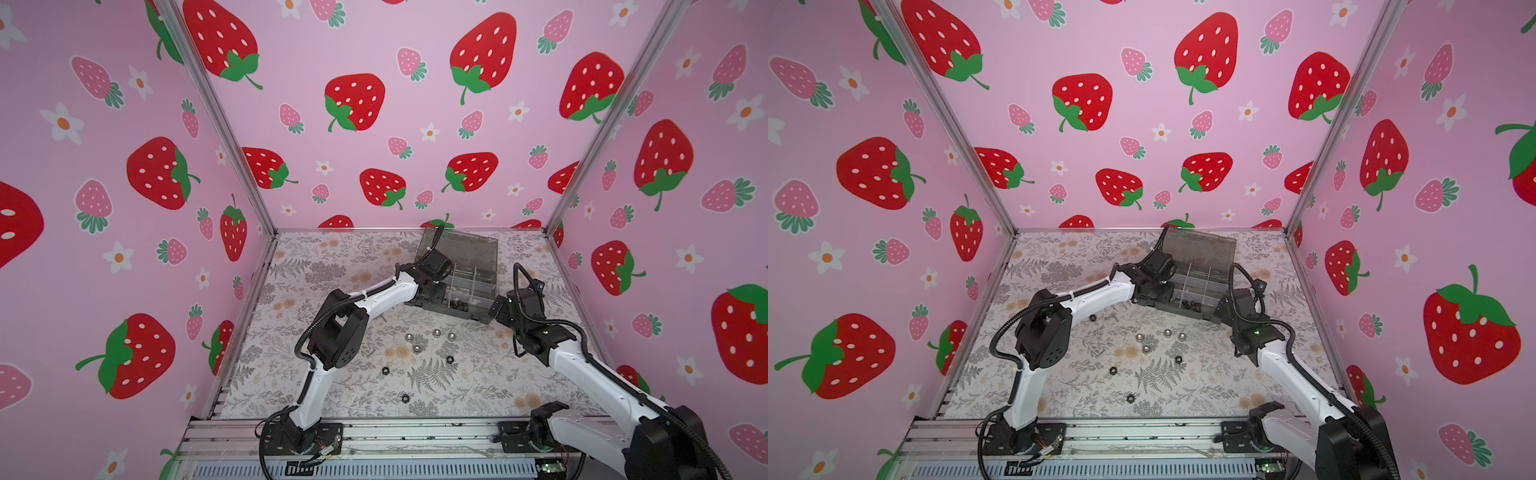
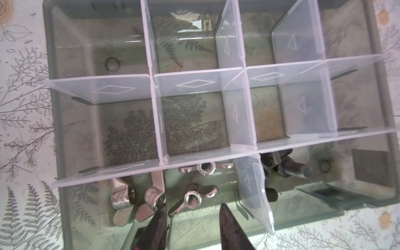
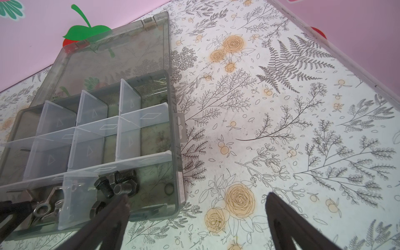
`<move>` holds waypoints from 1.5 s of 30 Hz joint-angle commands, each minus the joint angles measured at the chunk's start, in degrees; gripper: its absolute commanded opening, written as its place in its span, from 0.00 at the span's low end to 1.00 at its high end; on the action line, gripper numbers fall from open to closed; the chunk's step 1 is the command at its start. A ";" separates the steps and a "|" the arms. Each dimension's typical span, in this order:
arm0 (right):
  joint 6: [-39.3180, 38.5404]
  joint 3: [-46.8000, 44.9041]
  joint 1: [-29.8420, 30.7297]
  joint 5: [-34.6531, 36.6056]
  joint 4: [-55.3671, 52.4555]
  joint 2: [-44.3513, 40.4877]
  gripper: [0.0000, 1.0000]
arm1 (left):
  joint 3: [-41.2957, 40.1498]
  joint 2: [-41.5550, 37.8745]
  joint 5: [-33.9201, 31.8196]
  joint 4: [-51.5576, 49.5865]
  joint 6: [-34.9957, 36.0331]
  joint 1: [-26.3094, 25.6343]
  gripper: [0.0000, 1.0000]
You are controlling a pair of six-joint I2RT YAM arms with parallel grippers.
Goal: Sort the screws and nuts into containers
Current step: Place the nut into the container, then pick up the nut from the center of the table.
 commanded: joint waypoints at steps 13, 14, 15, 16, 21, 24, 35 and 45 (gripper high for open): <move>3.13 0.95 11.61 1.95 -3.78 3.33 1.00 | -23.11 -25.02 -5.70 7.74 -8.32 0.18 0.95; 3.56 1.44 13.05 2.03 -3.81 4.50 1.00 | -25.25 -26.83 -6.52 8.08 -8.98 0.13 0.99; 3.99 1.88 14.26 2.14 -3.81 5.67 1.00 | -27.08 -28.35 -7.20 8.41 -9.57 0.24 0.99; 4.40 2.49 15.60 2.00 -3.73 7.16 1.00 | -29.09 -30.17 -8.12 8.65 -10.43 0.39 0.99; 4.56 6.11 20.78 -0.05 -1.87 15.77 0.92 | -40.16 -38.97 -13.18 11.34 -15.03 1.22 0.99; 3.95 9.28 23.18 -0.87 -1.60 21.37 0.87 | -46.83 -43.71 -15.42 12.18 -18.66 2.32 0.99; 2.07 16.52 26.26 -3.46 -3.27 32.64 0.76 | -64.18 -59.60 -17.26 14.55 -29.50 9.03 1.00; 3.55 17.16 26.21 -2.57 -8.35 34.58 0.70 | -68.39 -65.41 -16.75 14.11 -31.06 14.20 1.00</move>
